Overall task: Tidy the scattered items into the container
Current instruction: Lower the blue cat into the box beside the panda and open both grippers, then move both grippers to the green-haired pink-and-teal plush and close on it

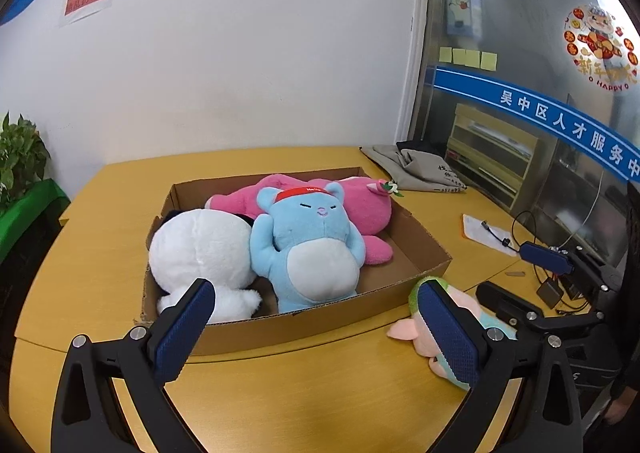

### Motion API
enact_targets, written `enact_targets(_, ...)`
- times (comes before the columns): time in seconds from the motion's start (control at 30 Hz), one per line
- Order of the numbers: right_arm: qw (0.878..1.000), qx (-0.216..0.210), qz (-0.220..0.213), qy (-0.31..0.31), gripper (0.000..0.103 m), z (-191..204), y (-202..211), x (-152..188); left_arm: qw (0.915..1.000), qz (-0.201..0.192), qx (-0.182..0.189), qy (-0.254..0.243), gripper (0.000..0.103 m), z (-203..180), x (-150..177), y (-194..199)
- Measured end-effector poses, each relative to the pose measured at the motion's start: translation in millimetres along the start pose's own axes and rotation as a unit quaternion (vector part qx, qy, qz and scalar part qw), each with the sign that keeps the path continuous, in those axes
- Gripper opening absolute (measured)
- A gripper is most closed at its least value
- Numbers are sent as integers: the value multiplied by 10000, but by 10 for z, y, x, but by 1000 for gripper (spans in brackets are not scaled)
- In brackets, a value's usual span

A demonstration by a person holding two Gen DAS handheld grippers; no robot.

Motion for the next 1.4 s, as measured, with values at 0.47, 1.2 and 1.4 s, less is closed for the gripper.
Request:
enact_targets(0.47, 10000, 26, 43, -69, 84, 17, 146, 153, 9987, 241, 399, -193, 103, -306, 188, 53)
enact_targets(1.2, 9942, -178, 978, -403, 84, -618, -196, 1253, 9694, 1918, 1529, -6, 103, -1022, 711, -960)
enact_targets(1.4, 9879, -884, 1182, -487, 80, -453, -392, 1483, 9598, 2294, 1615, -73, 103, -1209, 821, -1322)
Point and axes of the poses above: each gripper's, at about its wrist camera, not at the fingertips, and y roughly against the way its jaws point, z to its left, x to its underside, the point moved 5 cm from there along -y, roughly the way its jaws point, and after that the axes turned 8 degrees about y, right-handed, at the moved point
